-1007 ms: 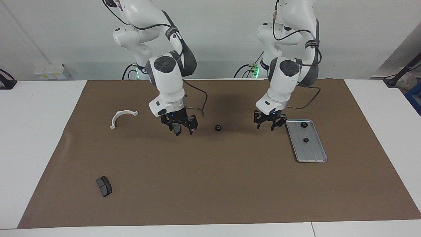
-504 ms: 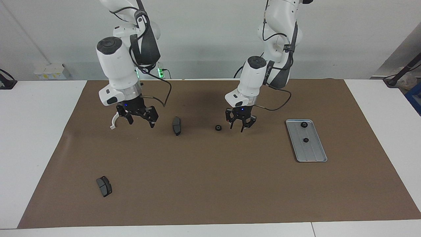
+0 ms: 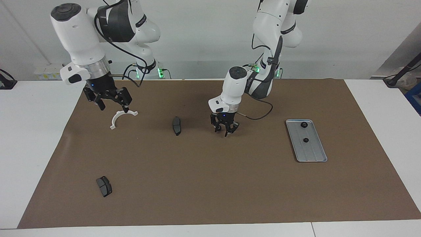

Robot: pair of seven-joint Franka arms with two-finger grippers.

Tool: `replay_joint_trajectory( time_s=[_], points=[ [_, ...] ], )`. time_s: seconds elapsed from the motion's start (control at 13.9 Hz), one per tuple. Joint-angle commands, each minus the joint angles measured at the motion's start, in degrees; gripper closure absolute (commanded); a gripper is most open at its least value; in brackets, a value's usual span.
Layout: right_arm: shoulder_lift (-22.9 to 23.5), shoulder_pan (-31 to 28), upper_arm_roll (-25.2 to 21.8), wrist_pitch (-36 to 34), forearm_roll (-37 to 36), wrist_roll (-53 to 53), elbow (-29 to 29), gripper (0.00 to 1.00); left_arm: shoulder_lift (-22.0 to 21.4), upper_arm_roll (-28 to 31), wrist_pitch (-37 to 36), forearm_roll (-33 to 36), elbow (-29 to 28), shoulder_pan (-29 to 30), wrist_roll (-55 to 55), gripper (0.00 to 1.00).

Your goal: Pick bearing gear from pile to tray

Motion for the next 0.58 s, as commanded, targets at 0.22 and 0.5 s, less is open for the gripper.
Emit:
replay_joint_trajectory(
  time_s=[0.22,0.5],
  points=[
    [0.4,-2.7,0.6,-9.5,-0.3,-6.7,3.4,0.00,-0.3,1.0,-2.2,-0.1,-0.2,-2.6,0.9,0.40],
    [-1.7,-3.9,0.5,-11.8,-0.1,-9.9,0.6,0.00,-0.8,1.0,-2.6,-0.1,-2.0,-2.6,1.0,0.41]
  ],
)
